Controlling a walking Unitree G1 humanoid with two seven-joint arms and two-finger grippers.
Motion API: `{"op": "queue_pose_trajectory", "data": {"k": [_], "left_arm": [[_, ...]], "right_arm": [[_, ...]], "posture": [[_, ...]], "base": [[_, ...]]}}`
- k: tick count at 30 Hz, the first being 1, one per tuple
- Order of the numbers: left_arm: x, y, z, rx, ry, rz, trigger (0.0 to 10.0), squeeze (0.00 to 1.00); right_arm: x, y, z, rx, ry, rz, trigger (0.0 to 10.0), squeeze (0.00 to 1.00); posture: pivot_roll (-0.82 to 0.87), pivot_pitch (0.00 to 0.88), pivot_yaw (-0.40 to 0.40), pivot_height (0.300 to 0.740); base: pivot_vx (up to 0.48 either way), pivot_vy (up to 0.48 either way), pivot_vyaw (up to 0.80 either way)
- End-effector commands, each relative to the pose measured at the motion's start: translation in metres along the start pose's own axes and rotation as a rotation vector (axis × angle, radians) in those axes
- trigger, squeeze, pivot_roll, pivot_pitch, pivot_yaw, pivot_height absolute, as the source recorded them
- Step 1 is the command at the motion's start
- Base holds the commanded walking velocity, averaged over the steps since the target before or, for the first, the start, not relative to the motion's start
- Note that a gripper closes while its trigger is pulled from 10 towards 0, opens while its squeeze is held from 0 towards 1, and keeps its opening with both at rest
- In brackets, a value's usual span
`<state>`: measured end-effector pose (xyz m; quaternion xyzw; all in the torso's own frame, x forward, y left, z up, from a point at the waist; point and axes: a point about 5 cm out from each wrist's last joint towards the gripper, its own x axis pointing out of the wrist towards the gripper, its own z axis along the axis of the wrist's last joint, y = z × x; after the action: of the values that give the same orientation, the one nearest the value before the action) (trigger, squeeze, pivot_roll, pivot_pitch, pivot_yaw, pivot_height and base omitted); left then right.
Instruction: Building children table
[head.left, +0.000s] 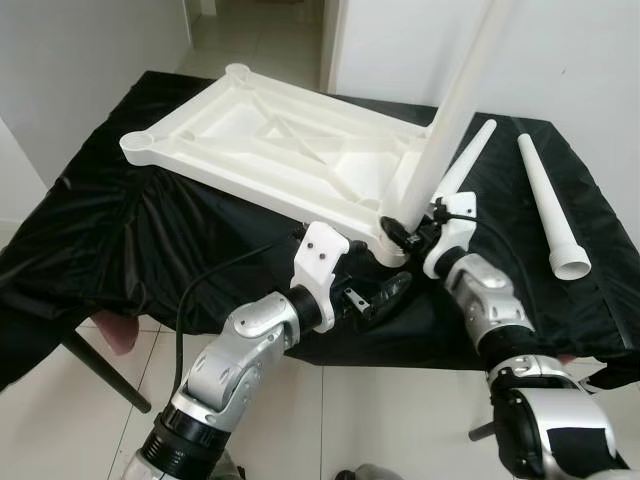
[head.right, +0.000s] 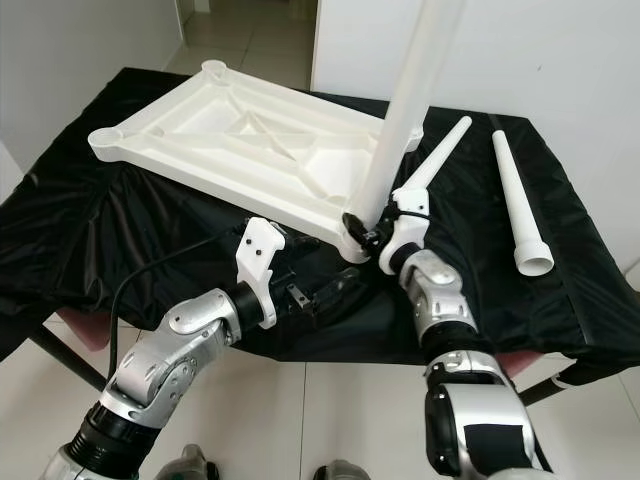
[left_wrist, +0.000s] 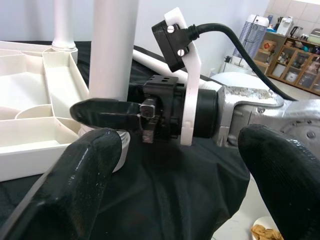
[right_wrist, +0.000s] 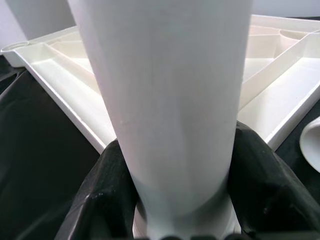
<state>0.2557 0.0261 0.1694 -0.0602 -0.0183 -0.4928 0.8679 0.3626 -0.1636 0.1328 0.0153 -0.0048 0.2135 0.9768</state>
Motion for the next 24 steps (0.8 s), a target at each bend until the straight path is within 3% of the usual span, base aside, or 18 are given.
{"op": "queue_pose_trajectory", "data": {"k": [1,5,9,17,18,20,22,24], "left_arm": [[0.001,-0.001,0.000,0.000,0.002,-0.030,10.0,0.00],[0.000,-0.002,-0.001,-0.001,0.003,-0.029,10.0,0.00],[0.000,-0.003,-0.002,-0.003,0.007,-0.034,10.0,0.00],[0.000,-0.004,-0.002,-0.003,0.010,-0.038,10.0,0.00],[-0.001,-0.004,-0.003,-0.004,0.011,-0.039,10.0,0.00],[-0.001,-0.004,-0.003,-0.004,0.011,-0.039,10.0,0.00],[-0.001,-0.005,-0.003,-0.005,0.014,-0.042,10.0,0.00],[-0.002,-0.006,-0.004,-0.006,0.015,-0.042,10.0,0.00]], "right_arm": [[0.001,0.007,-0.005,0.054,0.002,-0.048,10.0,0.00],[0.001,0.016,-0.006,0.077,-0.012,-0.100,10.0,0.00],[0.000,0.028,-0.007,0.094,-0.030,-0.229,10.0,0.00],[-0.002,0.030,-0.010,0.095,-0.024,-0.368,10.0,0.00],[-0.004,0.028,-0.012,0.088,-0.016,-0.436,10.0,0.00],[-0.004,0.028,-0.012,0.088,-0.016,-0.436,10.0,0.00],[-0.009,0.026,-0.015,0.093,-0.003,-0.585,10.0,0.00],[-0.011,0.027,-0.016,0.098,0.008,-0.646,10.0,0.00]], "posture": [[0.07,0.015,-0.059,0.740],[0.07,0.014,-0.060,0.740],[0.07,0.013,-0.057,0.740],[0.07,0.012,-0.057,0.740],[0.07,0.012,-0.057,0.740],[0.07,0.012,-0.057,0.740],[0.07,0.010,-0.059,0.740],[0.07,0.010,-0.059,0.740]], "base": [[0.000,0.000,0.00],[0.000,0.000,0.00],[0.000,0.000,0.00],[0.000,0.000,0.00],[0.000,0.000,0.00],[0.000,0.000,0.00],[0.000,0.000,0.00],[0.000,0.000,0.00]]}}
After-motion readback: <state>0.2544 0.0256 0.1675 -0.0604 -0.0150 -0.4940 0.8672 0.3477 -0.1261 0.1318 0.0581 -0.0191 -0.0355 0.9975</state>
